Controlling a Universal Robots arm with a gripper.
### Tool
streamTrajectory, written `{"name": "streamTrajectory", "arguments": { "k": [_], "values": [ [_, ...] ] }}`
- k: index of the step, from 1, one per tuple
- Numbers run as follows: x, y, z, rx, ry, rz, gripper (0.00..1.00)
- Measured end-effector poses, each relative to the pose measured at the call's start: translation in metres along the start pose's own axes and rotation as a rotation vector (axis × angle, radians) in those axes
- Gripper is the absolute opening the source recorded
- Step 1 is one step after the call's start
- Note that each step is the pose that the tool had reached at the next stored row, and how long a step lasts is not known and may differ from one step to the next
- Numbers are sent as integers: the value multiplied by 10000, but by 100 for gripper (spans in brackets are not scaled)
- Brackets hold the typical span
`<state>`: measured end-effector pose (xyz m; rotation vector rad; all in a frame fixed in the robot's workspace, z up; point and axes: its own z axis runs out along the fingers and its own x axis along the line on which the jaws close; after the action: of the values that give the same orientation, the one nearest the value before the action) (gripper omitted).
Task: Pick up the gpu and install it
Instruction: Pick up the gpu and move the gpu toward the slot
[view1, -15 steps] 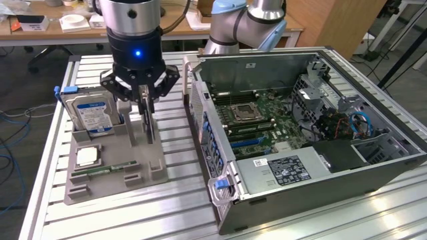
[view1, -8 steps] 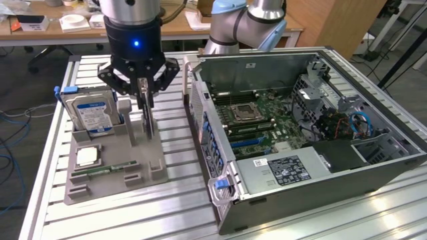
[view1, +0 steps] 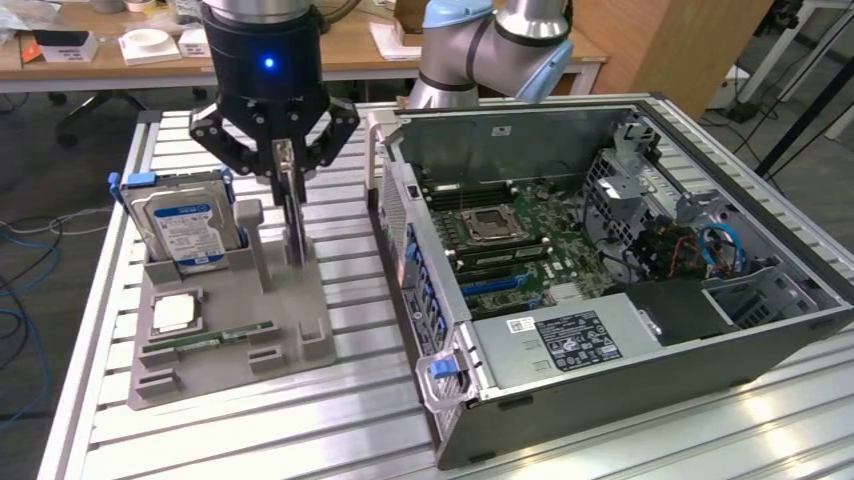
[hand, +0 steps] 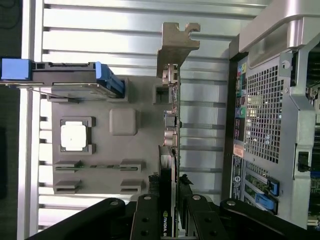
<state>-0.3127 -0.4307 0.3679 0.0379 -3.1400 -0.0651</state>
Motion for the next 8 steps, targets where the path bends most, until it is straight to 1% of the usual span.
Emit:
{"name": "streamTrajectory", "arguments": {
  "k": [3, 8],
  "values": [
    [0, 2, -45, 1, 0, -1, 26],
    [0, 7, -148, 0, 1, -1, 26]
  ]
}}
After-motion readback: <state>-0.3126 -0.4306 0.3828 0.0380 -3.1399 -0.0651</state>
